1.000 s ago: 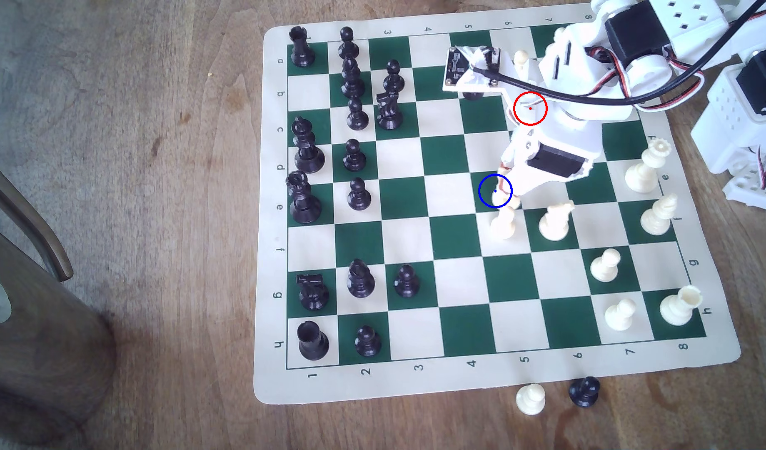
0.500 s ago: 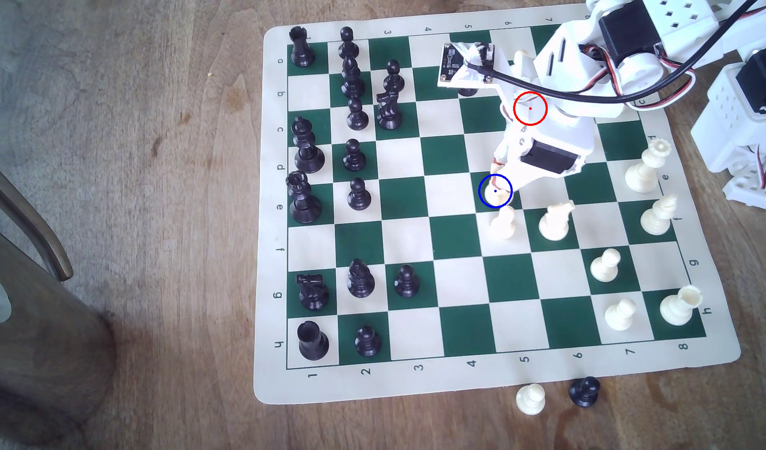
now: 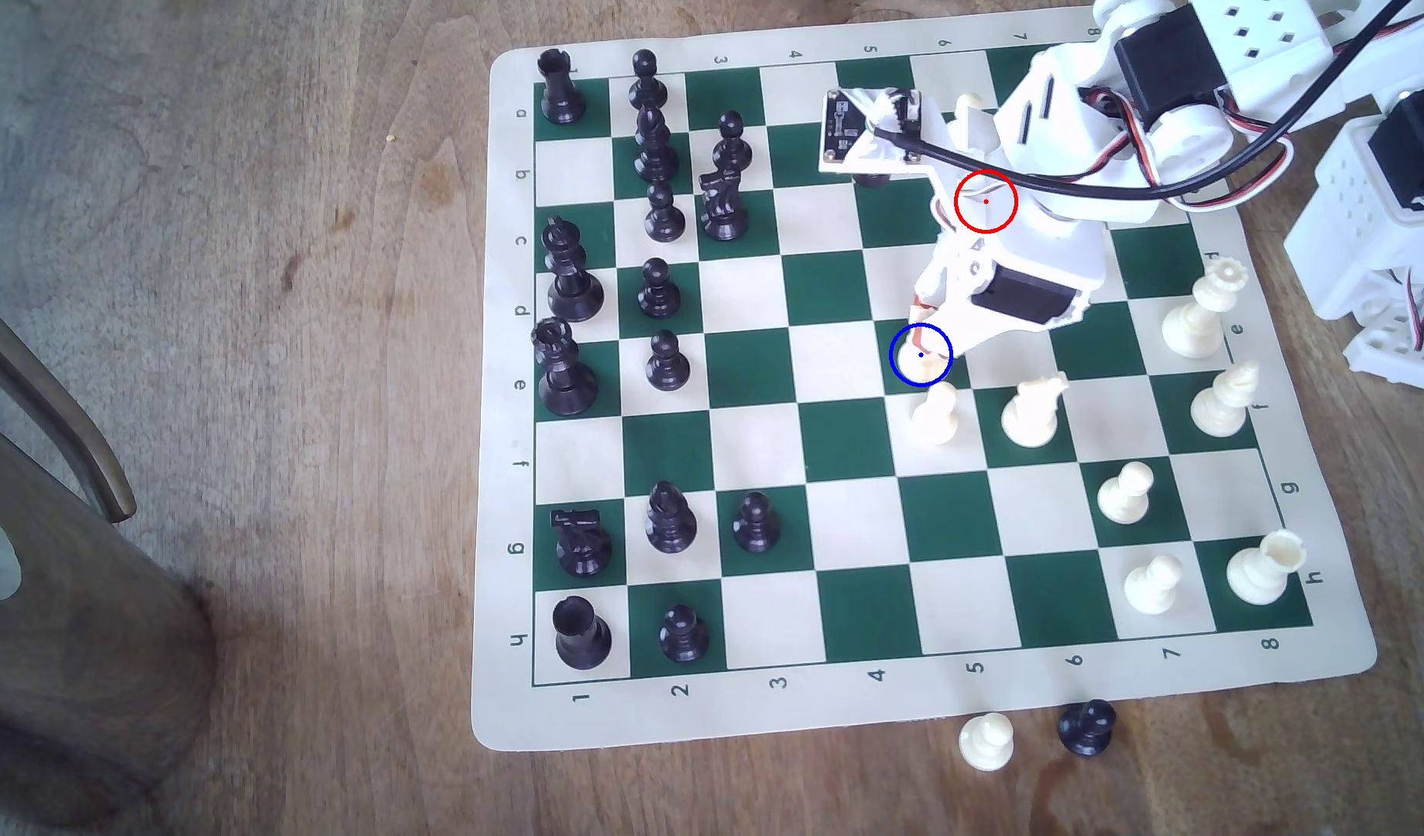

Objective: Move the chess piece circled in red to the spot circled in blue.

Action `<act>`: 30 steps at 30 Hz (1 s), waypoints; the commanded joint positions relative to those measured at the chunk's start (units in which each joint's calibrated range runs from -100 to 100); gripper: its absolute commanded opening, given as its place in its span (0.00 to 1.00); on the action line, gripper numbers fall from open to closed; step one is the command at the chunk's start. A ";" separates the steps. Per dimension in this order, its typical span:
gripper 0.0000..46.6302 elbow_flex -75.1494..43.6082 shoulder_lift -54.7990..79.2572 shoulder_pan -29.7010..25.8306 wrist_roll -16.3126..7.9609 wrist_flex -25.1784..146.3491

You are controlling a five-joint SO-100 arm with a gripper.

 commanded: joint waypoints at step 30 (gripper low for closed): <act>0.39 -4.60 -9.62 4.81 -0.73 -1.33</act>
